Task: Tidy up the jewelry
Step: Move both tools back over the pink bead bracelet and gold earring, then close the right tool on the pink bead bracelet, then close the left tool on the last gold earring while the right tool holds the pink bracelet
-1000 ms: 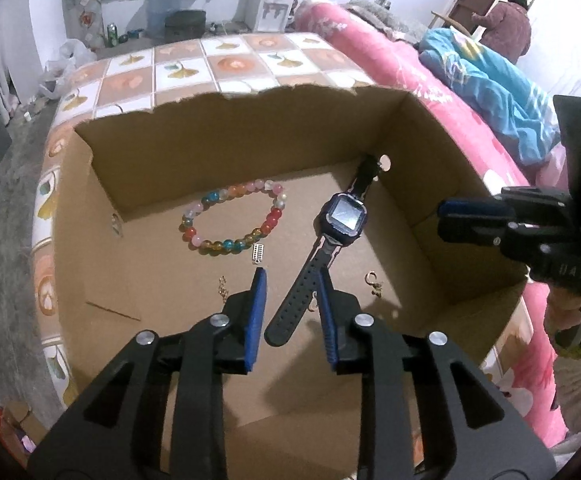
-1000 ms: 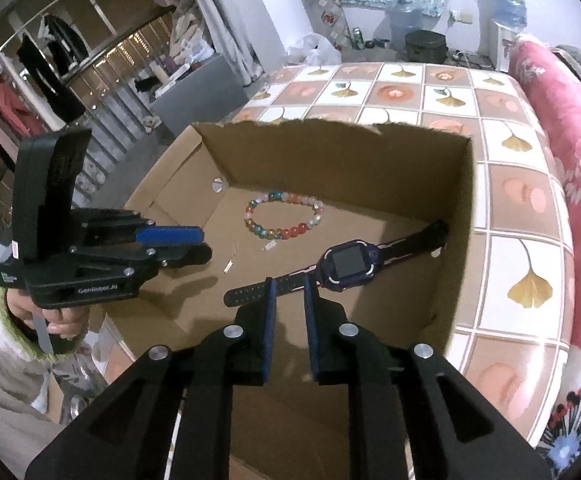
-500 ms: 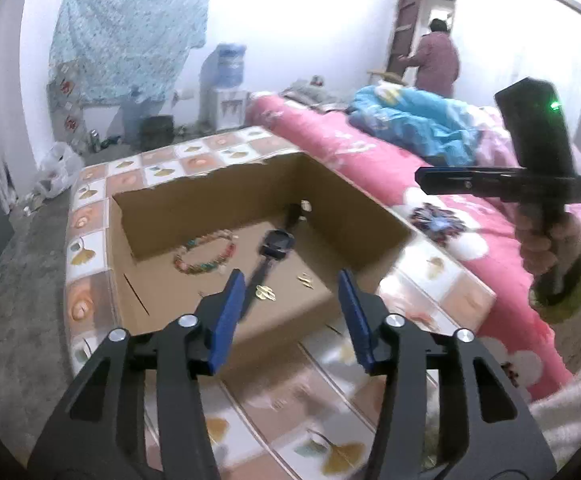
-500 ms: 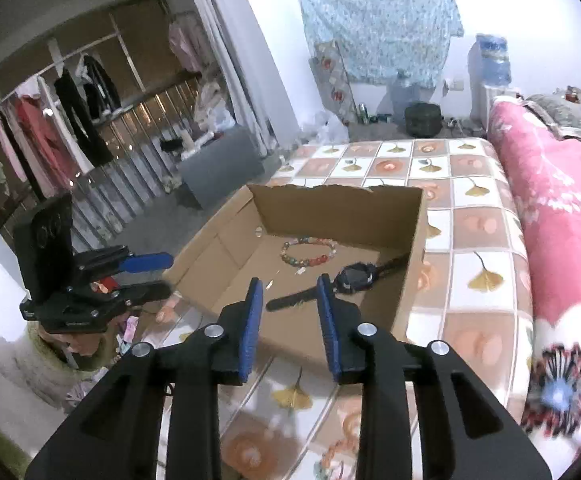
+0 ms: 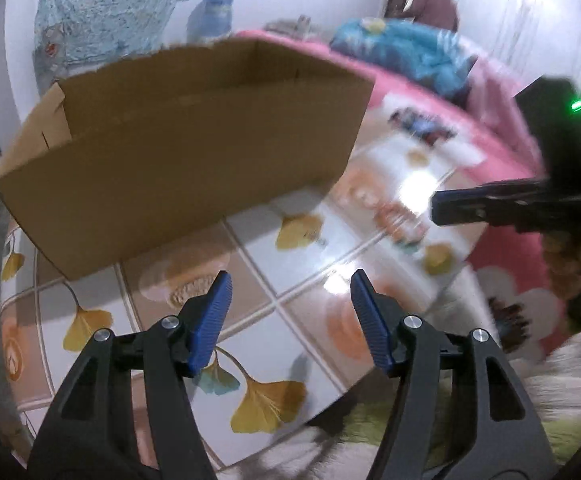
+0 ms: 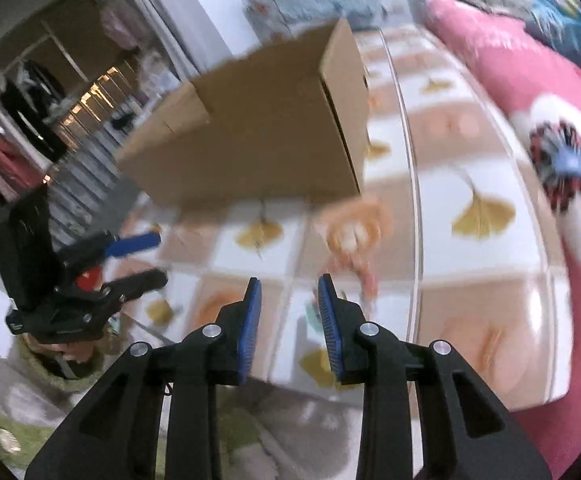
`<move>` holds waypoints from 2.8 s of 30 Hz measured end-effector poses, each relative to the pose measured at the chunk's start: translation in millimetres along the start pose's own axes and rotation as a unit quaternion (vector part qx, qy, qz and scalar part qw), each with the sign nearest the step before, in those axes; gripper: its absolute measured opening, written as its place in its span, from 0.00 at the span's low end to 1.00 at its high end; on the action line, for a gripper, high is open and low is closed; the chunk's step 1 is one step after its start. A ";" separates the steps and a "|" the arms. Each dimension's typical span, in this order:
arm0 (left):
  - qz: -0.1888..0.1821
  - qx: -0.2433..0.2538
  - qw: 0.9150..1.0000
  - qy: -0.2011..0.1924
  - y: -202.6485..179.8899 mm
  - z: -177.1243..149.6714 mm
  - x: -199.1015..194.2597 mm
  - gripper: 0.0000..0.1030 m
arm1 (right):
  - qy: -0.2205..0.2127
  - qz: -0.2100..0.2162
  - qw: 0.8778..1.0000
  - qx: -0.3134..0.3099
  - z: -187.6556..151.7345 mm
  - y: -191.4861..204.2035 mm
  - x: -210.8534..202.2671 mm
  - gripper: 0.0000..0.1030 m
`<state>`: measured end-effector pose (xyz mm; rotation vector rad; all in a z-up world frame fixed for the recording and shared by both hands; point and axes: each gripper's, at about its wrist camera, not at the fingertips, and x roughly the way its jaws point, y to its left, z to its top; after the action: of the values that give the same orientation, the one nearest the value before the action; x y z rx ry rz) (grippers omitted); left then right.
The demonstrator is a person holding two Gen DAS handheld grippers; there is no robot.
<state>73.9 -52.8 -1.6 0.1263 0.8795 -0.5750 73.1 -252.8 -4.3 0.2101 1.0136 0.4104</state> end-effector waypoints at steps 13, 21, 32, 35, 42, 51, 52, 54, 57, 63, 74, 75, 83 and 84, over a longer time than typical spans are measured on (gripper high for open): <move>0.088 -0.045 0.992 0.082 11.1 0.2 40.9 0.79 | 0.029 -0.094 0.993 -0.058 -0.2 13.8 39.8 0.29; 0.114 -0.069 0.987 0.094 15.0 2.2 47.9 0.84 | 0.027 -0.120 0.990 -0.069 1.7 14.7 43.7 0.20; 0.123 -0.079 0.985 0.096 13.1 10.0 54.8 0.88 | 0.026 -0.118 0.992 -0.044 6.1 7.2 44.1 0.14; 0.124 -0.080 0.985 0.095 10.9 10.0 56.2 0.89 | 0.024 -0.117 0.992 -0.041 6.0 6.8 44.1 0.14; 0.126 -0.082 0.985 0.087 13.8 6.6 55.6 0.92 | 0.021 -0.113 0.993 -0.036 7.2 5.1 44.6 0.14; 0.123 -0.075 0.986 0.077 18.9 0.7 48.7 0.92 | 0.023 -0.108 0.993 -0.031 4.5 1.1 40.1 0.15; 0.123 -0.075 0.987 0.077 19.0 0.4 48.8 0.92 | 0.023 -0.107 0.994 -0.032 4.3 0.7 39.8 0.15; 0.123 -0.075 0.987 0.077 18.6 0.6 49.0 0.92 | 0.022 -0.106 0.994 -0.033 4.0 0.7 40.0 0.15; 0.123 -0.075 0.987 0.076 19.3 -0.2 48.2 0.92 | 0.022 -0.104 0.994 -0.036 5.4 1.2 41.8 0.15; 0.124 -0.075 0.987 0.075 19.7 -0.4 47.7 0.92 | 0.020 -0.121 0.990 -0.064 8.6 10.2 48.7 0.15; 0.083 -0.034 0.996 0.016 15.1 1.3 33.2 0.92 | 0.011 -0.085 0.996 -0.014 11.7 -3.8 46.9 0.10; 0.073 -0.026 0.997 0.007 12.4 2.9 32.0 0.92 | 0.010 -0.082 0.997 -0.010 12.0 -4.9 46.8 0.10; 0.001 0.022 1.000 -0.003 -3.2 10.5 41.0 0.47 | 0.002 -0.073 0.997 -0.003 8.9 -5.5 46.2 0.10; -0.005 0.022 1.000 0.000 -7.2 10.4 43.0 0.43 | 0.001 -0.071 0.997 -0.002 8.9 -6.2 46.1 0.10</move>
<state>98.7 -80.5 -26.6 0.1623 0.8686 -0.6043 103.5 -238.6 -37.7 0.1325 1.0220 0.2827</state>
